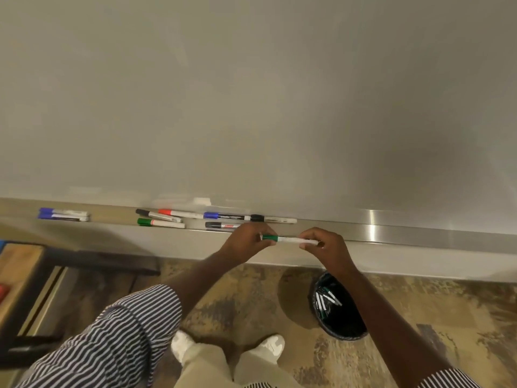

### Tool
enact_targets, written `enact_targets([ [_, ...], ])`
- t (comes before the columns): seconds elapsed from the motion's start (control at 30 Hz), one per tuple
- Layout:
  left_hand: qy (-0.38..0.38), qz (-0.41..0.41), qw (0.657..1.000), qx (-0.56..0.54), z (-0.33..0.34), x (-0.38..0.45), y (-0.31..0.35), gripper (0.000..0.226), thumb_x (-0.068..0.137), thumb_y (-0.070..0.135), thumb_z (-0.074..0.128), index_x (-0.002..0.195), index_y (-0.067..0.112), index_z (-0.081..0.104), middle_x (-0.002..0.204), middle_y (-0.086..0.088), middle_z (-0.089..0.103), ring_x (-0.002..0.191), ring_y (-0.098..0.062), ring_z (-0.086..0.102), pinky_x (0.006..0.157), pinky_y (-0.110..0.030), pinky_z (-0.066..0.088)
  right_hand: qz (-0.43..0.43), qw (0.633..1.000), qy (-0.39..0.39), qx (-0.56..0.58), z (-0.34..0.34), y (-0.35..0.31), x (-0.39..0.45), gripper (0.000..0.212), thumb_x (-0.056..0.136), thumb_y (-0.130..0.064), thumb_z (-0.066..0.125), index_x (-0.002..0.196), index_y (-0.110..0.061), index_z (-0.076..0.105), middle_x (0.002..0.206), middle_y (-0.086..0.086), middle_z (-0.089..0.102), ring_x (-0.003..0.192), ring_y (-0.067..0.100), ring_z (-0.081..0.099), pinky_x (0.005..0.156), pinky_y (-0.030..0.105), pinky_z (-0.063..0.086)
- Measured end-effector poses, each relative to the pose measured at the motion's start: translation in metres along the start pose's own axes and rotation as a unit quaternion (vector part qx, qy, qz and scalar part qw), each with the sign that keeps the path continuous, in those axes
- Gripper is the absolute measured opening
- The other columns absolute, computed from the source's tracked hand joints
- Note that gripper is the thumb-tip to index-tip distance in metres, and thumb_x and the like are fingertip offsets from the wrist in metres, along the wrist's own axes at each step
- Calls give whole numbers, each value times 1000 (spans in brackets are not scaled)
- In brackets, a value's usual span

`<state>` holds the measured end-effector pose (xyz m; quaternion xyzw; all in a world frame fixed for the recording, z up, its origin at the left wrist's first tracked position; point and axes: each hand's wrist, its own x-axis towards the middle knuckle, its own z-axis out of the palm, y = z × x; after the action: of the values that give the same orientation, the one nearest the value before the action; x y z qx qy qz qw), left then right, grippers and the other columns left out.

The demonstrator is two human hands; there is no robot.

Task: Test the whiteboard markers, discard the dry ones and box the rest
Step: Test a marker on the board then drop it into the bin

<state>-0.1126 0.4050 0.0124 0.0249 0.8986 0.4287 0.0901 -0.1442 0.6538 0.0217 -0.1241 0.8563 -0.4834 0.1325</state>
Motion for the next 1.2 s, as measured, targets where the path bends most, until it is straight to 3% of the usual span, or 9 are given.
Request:
enact_targets([
  [0.23, 102, -92, 965, -222, -52, -64, -26, 10, 90, 16, 74, 99, 11, 76, 96, 0, 77, 65, -17, 69, 67, -32, 61, -15, 995, -45, 88, 49, -50, -6, 25, 88, -12, 78, 99, -34, 76, 98, -19, 75, 95, 8, 69, 78, 20, 54],
  [0.4, 178, -90, 929, -311, -86, -91, -28, 9, 96, 13, 67, 99, 7, 73, 82, -10, 74, 62, -24, 67, 66, -31, 59, -7, 982, -50, 183, 87, -92, 1, 20, 90, -6, 75, 104, -20, 78, 102, -4, 76, 97, 20, 70, 74, 25, 57],
  [0.47, 204, -94, 914, -338, -100, -100, -30, 11, 98, 14, 63, 95, 6, 70, 80, -16, 72, 61, -24, 66, 66, -29, 58, 8, 968, -30, 248, 102, -112, 3, 18, 87, -15, 78, 106, -15, 76, 99, 6, 76, 90, 29, 70, 72, 31, 58],
  [0.6, 214, -86, 903, -361, -128, -115, -32, 20, 101, 17, 58, 88, 6, 68, 74, -14, 72, 58, -20, 65, 64, -27, 57, 17, 929, -17, 369, 136, -153, 5, 51, 69, -51, 88, 104, -15, 75, 89, 17, 71, 77, 30, 63, 71, 33, 57],
  [0.7, 206, -75, 906, -362, -148, -128, -42, 28, 101, 22, 54, 87, 4, 69, 68, -6, 72, 57, -18, 66, 65, -26, 57, -6, 919, -48, 392, 171, -180, 4, 42, 75, -43, 86, 104, -15, 77, 88, 18, 70, 76, 31, 62, 69, 34, 56],
  [0.83, 222, -72, 879, -417, -176, -144, -56, 35, 96, 35, 51, 99, 6, 70, 81, -11, 75, 70, -24, 71, 70, -34, 61, 5, 913, -21, 408, 221, -215, 3, 26, 88, -31, 78, 106, -12, 76, 85, 17, 71, 75, 27, 64, 68, 34, 55],
  [0.97, 204, -55, 851, -482, -197, -155, -74, 42, 100, 38, 45, 128, 14, 64, 114, -4, 74, 107, -21, 70, 90, -38, 59, 5, 902, 36, 431, 262, -248, 13, 20, 92, -21, 70, 106, -7, 74, 82, 15, 73, 68, 22, 66, 61, 29, 54],
  [1.1, 179, -28, 769, -614, -210, -152, -76, 49, 100, 41, 43, 138, 14, 56, 130, -8, 67, 114, -23, 63, 95, -36, 53, 44, 894, 98, 434, 301, -273, 24, 25, 93, -23, 68, 97, 1, 74, 75, 15, 72, 59, 20, 64, 57, 28, 52],
  [1.2, 222, -55, 701, -675, -218, -148, -70, 42, 98, 37, 43, 126, 11, 61, 132, -10, 67, 100, -16, 67, 72, -21, 53, 59, 893, 135, 425, 321, -286, 25, 22, 92, -25, 70, 85, -5, 74, 71, 13, 71, 58, 19, 63, 58, 28, 52],
])
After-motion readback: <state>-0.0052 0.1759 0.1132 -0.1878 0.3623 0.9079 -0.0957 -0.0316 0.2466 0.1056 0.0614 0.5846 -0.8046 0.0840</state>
